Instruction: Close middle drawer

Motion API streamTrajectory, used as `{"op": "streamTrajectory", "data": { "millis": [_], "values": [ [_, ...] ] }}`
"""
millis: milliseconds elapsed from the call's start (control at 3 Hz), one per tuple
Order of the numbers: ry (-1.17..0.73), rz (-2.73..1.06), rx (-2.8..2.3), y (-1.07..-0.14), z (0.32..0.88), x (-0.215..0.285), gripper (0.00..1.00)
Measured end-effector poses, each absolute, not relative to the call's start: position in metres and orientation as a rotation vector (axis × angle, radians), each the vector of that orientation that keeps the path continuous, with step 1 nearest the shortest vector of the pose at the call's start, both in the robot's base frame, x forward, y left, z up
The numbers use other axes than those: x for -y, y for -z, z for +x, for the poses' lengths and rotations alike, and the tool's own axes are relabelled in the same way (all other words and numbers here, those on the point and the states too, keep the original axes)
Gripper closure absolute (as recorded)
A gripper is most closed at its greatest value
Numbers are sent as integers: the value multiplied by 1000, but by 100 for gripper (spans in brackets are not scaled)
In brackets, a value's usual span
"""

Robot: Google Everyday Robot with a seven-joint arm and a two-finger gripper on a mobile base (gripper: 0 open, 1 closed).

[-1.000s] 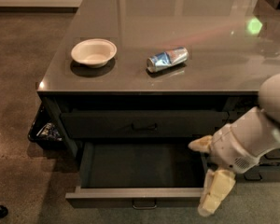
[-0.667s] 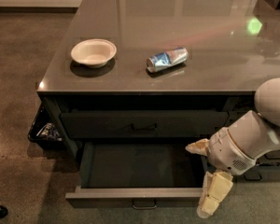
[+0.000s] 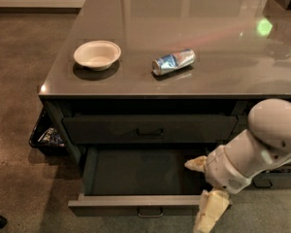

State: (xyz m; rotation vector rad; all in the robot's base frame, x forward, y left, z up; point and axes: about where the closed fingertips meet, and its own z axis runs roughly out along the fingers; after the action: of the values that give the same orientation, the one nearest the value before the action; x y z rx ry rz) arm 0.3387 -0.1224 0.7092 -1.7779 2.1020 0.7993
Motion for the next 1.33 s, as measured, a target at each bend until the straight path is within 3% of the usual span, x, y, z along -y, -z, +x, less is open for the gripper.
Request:
{"op": "streamTrajectory", "data": {
  "millis": [667, 1333],
  "values": [
    [-1060, -1807, -2025, -589, 303, 58, 0],
    [-1065, -1751, -2034, -565, 304, 69, 0]
  ]
}}
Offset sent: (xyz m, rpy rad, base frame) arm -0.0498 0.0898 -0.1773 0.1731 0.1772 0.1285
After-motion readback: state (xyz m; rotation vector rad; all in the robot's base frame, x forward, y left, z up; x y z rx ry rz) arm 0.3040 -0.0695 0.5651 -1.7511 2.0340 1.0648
